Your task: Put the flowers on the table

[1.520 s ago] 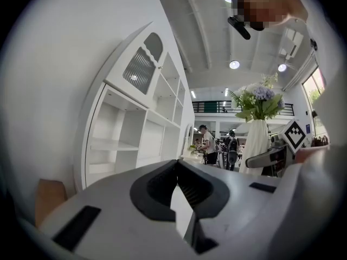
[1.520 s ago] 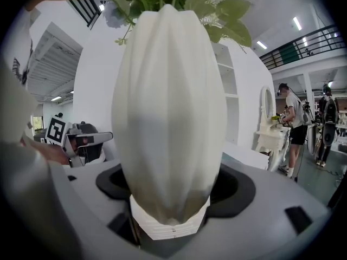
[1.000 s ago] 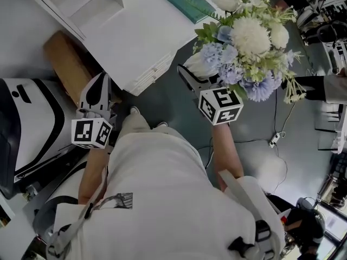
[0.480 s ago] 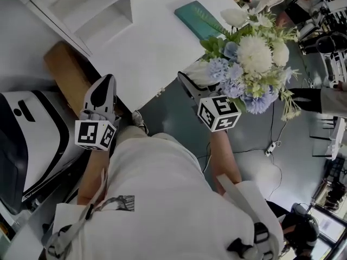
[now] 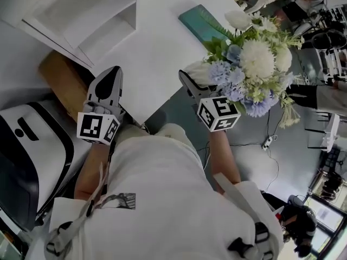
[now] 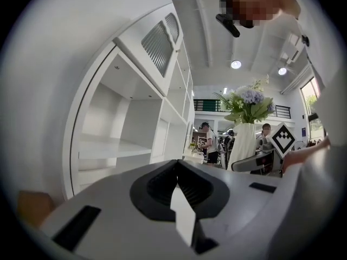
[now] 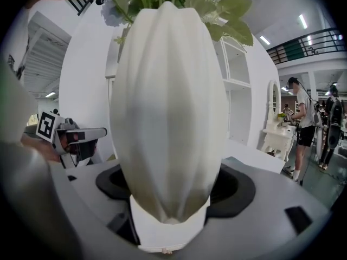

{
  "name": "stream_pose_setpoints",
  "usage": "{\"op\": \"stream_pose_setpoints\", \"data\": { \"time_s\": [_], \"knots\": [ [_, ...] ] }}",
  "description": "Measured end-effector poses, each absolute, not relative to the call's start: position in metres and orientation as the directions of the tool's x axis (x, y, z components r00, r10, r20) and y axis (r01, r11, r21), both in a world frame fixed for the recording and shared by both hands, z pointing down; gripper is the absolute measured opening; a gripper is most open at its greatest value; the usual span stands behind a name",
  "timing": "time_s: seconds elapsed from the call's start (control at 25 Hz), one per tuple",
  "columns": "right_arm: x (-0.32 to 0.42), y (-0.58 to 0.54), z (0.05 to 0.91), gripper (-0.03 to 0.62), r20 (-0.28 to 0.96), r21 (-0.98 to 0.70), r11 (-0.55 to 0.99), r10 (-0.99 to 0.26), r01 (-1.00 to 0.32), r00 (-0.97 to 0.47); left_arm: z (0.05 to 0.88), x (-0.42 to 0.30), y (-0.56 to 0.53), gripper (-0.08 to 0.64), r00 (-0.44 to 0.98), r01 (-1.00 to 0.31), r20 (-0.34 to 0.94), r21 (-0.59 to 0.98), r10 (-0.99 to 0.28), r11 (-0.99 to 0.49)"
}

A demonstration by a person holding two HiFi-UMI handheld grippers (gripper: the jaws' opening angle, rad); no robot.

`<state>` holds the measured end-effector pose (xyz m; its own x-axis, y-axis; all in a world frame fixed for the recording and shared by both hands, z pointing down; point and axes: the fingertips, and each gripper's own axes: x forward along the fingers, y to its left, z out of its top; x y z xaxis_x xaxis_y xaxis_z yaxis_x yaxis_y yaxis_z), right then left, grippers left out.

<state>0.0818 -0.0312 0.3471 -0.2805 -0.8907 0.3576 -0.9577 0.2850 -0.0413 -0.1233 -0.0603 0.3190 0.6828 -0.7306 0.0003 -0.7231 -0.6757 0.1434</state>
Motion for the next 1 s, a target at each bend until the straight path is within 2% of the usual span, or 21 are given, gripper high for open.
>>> {"op": "stream_pose_setpoints", "data": {
  "time_s": [0.36,0.56,1.0],
  "knots": [
    [0.089,-0.077,0.356,0.39,0.39,-0.044,0.323,-0.866,-0.945,-0.314,0.315,-0.103,-0.102,0.015,0.674,-0.732,0.007,0.143,-0.739,-0.666],
    [0.098,-0.086,0.359,0.39,0.408,-0.026,0.383,-0.839,-0.924,-0.359,0.307,-0.092,-0.101,0.015,0.62,-0.78,0.032,0.132,-0.784,-0.612],
    [0.108,-0.162,0.438,0.39,0.426,-0.046,0.445,-0.801,-0.894,-0.421,0.352,-0.073,-0.151,0.015,0.545,-0.837,0.082,0.099,-0.834,-0.538]
  ]
}}
